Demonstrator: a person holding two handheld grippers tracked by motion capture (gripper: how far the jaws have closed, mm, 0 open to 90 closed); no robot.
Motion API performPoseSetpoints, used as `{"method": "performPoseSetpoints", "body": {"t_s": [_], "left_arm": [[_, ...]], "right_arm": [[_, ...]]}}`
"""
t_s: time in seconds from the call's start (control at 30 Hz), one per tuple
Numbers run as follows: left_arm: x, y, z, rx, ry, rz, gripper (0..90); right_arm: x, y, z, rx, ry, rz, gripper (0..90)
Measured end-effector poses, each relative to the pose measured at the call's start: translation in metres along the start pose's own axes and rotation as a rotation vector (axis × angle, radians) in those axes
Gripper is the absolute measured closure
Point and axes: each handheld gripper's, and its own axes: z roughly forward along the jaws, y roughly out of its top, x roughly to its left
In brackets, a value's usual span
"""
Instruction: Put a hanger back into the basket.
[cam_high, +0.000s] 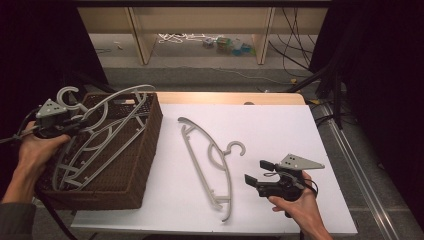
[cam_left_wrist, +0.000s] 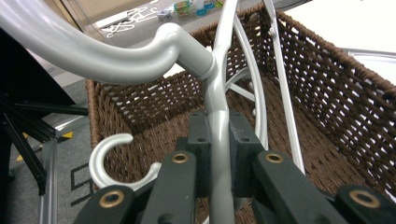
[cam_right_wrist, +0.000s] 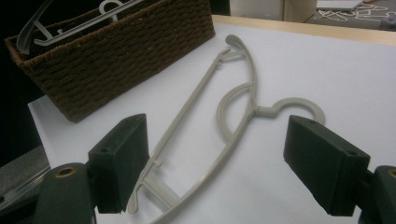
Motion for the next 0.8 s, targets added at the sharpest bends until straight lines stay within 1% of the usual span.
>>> {"method": "performPoseSetpoints", "body": {"t_s": [0.07, 0.1, 0.13, 0.17, 0.2, 0.23, 0.27, 0.3, 0.33, 0.37, 0.4, 0.53, 0.6, 0.67, 0.7, 0.73, 0.77, 0.8], "left_arm": [[0.001, -0.003, 0.001, 0.007, 0.004, -0.004, 82.0], [0.005, -0.004, -0.001, 0.040, 0.000, 0.032, 82.0], [0.005, -0.006, 0.000, 0.036, 0.002, 0.023, 82.0], [0.006, -0.007, 0.000, 0.039, -0.001, 0.027, 82.0], [0.007, -0.008, -0.001, 0.053, -0.003, 0.039, 81.9], [0.007, -0.009, 0.000, 0.055, -0.004, 0.037, 82.0], [0.006, -0.010, 0.002, 0.052, -0.010, 0.028, 82.0], [0.004, -0.010, 0.004, 0.036, -0.007, 0.008, 82.0], [0.005, -0.010, 0.004, 0.067, -0.010, 0.037, 82.0], [0.004, -0.010, 0.004, 0.085, -0.009, 0.050, 82.0], [0.003, -0.011, 0.005, 0.095, -0.009, 0.046, 81.9], [0.006, -0.017, 0.010, 0.123, -0.014, 0.037, 81.9], [0.006, -0.018, 0.013, 0.134, -0.003, 0.039, 81.8], [0.006, -0.018, 0.015, 0.135, -0.015, 0.032, 81.9], [0.006, -0.017, 0.015, 0.139, -0.013, 0.040, 81.9], [0.005, -0.017, 0.015, 0.142, -0.009, 0.044, 81.9], [0.005, -0.017, 0.016, 0.144, -0.010, 0.048, 81.9], [0.004, -0.017, 0.016, 0.147, -0.002, 0.056, 81.9]], "right_arm": [[0.000, 0.000, 0.000, 0.007, 0.002, -0.001, 23.2], [-0.001, 0.000, 0.000, -0.001, 0.001, -0.013, 23.2], [-0.002, -0.001, 0.002, -0.023, 0.005, -0.019, 23.2], [-0.001, -0.001, 0.002, -0.015, 0.004, -0.008, 23.2], [-0.001, -0.001, 0.002, -0.015, 0.005, -0.008, 23.1], [-0.002, -0.001, 0.003, -0.025, 0.003, -0.021, 23.1], [-0.001, -0.001, 0.003, -0.014, 0.006, -0.008, 23.1], [-0.002, -0.001, 0.003, -0.022, 0.004, -0.019, 22.9], [-0.002, -0.002, 0.003, -0.017, 0.004, -0.018, 22.7], [-0.001, -0.001, 0.003, -0.011, 0.007, -0.009, 22.5], [0.000, -0.001, 0.003, 0.000, 0.018, 0.011, 22.4], [-0.001, -0.002, 0.003, 0.003, 0.019, 0.009, 22.2], [-0.001, -0.001, 0.001, 0.022, 0.002, 0.003, 22.1], [-0.001, -0.002, 0.002, 0.015, 0.007, -0.005, 22.1], [-0.001, -0.002, 0.002, 0.015, 0.008, -0.006, 22.1], [-0.001, -0.001, 0.002, 0.017, 0.009, 0.004, 22.1], [-0.001, -0.002, 0.003, 0.002, 0.021, 0.010, 22.1], [-0.001, -0.002, 0.003, 0.007, 0.016, 0.010, 22.1]]}}
